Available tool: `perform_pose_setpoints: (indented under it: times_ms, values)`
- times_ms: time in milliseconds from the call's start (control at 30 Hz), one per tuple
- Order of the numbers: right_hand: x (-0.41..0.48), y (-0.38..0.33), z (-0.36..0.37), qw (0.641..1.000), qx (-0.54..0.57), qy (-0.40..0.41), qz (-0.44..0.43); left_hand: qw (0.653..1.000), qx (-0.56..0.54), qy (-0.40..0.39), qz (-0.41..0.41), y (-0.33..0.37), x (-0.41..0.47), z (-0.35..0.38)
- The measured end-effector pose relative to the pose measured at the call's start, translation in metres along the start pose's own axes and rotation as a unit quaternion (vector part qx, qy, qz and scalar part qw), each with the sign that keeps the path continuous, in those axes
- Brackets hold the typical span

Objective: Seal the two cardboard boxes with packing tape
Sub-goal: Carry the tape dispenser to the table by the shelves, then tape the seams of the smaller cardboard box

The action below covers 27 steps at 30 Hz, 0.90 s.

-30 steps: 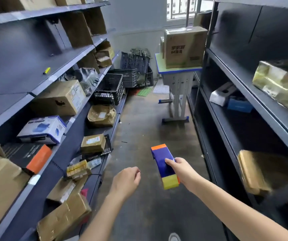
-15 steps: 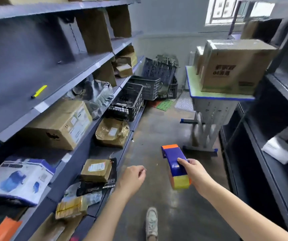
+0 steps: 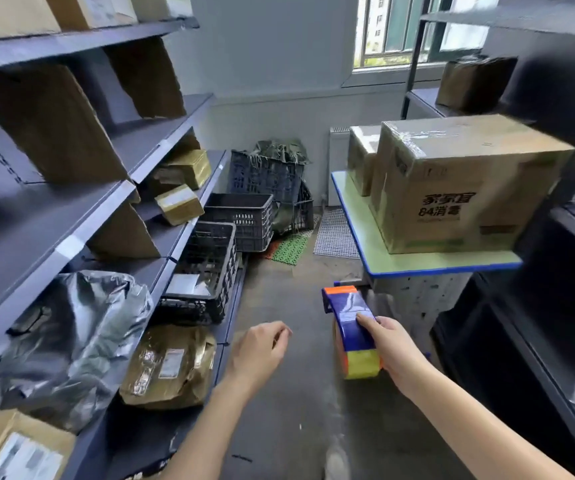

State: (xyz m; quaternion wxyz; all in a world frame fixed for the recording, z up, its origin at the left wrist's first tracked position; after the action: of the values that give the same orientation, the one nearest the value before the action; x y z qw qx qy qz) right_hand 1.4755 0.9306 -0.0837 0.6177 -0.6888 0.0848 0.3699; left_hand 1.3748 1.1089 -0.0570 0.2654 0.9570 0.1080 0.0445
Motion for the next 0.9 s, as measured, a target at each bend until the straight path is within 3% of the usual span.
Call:
perform_pose_setpoints:
  times_ms: [367,600,900]
  values:
    - [0.276,-0.194,0.039,0.997,0.074,0.019,0.004,0.999,-0.016,0.037,0.025,-0.088,0.314,-0.044]
    - [0.385,-0.332,0.050,0.994,0.100,0.028,-0.037,0.997,-0.022,0.063,0.036,-0.112,0.478,-0.082]
    - [0.487,-0.419,0.002,0.977,0.153,0.135,-0.067,0.987,-0.023,-0.025,0.156,-0.107,0.693,-0.058]
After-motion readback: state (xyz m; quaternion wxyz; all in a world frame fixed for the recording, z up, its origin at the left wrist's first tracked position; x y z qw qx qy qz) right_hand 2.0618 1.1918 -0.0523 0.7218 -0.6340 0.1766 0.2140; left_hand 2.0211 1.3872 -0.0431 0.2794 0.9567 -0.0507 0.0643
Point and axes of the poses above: each hand's wrist, its own x-axis towards the middle knuckle, its own z-axis out of the palm, y = z × x, the point moved 5 cm from there along x, towards the middle knuckle, and after that the axes turned 12 degrees about z, right-handed, at the moved point
